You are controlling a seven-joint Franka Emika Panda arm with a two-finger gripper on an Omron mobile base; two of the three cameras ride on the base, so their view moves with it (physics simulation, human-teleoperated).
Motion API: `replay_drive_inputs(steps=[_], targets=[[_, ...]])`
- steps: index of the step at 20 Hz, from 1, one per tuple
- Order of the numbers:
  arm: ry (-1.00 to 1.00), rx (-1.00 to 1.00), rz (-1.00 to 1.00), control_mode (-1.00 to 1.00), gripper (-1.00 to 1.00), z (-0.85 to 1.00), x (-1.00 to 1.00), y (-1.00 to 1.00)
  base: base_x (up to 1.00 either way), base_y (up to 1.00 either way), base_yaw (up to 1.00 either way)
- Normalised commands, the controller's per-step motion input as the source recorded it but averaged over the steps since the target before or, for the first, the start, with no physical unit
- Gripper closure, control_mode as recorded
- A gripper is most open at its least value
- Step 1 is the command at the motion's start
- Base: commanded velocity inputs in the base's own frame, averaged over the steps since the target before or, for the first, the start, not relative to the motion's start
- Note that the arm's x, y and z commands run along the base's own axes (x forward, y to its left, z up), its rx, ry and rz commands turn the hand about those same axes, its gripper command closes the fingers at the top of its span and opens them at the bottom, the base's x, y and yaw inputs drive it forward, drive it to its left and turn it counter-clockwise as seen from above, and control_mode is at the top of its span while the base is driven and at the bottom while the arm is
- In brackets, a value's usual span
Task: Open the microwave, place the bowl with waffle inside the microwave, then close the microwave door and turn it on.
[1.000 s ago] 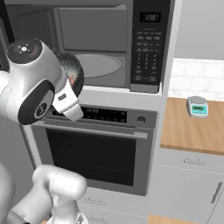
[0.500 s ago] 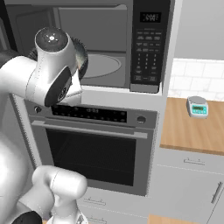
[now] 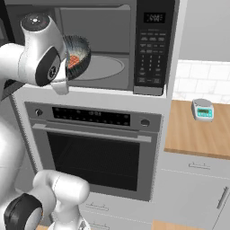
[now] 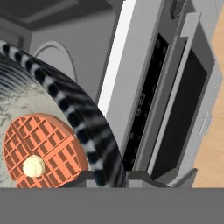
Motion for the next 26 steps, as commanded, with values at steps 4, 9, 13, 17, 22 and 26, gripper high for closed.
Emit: replay_drive_inputs(steps=[4,9,13,17,22,26], targets=[[0.05,0.00,-0.06,-1.00,1.00,-0.07,0.76,0.05,0.00,0.00,0.00],[0.12,0.00,0.03,-1.00,1.00,-0.24,0.92,0.17,0.00,0.00,0.00],[0.13,0.00,0.08,-1.00,1.00,-0.29,1.00,0.20,0.00,0.00,0.00],[0.04,0.00,0.07,-1.00,1.00,-0.06,0.92,0.13,0.00,0.00,0.00],[0.00,0.00,0.01,-1.00,-1.00,0.00,0.63,0.05,0.00,0.00,0.00],[-0.19,0.08,0.00,-1.00,-1.00,0.00,0.01,-0.03,0.00,0.00,0.00]])
